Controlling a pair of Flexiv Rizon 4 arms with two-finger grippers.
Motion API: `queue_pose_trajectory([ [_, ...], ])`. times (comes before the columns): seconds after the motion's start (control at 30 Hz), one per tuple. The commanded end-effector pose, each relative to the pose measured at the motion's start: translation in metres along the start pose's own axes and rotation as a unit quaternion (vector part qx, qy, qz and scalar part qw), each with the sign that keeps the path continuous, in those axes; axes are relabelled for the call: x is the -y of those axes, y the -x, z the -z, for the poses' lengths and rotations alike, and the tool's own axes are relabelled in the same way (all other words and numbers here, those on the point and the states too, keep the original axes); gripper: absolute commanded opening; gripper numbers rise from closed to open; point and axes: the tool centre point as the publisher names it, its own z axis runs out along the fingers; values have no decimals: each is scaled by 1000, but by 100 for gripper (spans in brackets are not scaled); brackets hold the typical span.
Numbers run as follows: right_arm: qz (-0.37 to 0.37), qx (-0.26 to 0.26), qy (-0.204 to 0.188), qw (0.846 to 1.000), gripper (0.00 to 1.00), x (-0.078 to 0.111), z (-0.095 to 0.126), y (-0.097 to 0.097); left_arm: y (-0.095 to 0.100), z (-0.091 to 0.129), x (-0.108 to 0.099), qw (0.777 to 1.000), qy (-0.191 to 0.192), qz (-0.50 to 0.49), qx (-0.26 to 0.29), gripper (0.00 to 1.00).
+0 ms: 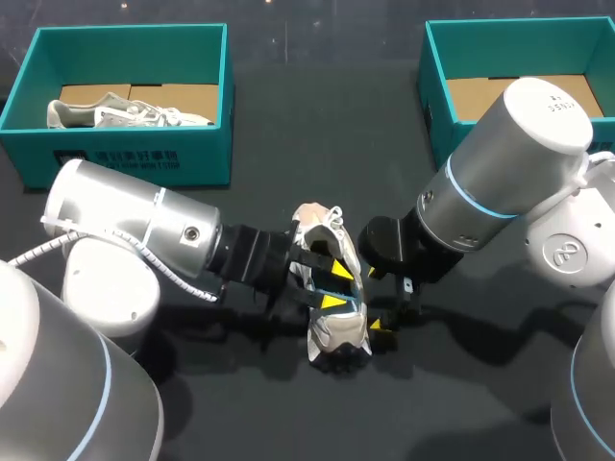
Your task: Take the shoe out of the shoebox, open the shoe tongue, remove and reinsert the insole, then place the shoe into the shoebox
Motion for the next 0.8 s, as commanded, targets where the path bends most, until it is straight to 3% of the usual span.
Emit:
queue_pose_trajectory([
  [0.03,0,1,0,1000,100,0,0,-1,4,-2,3,1000,12,-2,-23,38],
  [0.2,0,1,0,1000,100,0,0,-1,0,-1,6,998,33,-18,-45,39],
  [0.8,-44,17,-14,999,100,74,57,-8,-10,51,3,988,89,-27,-123,41],
])
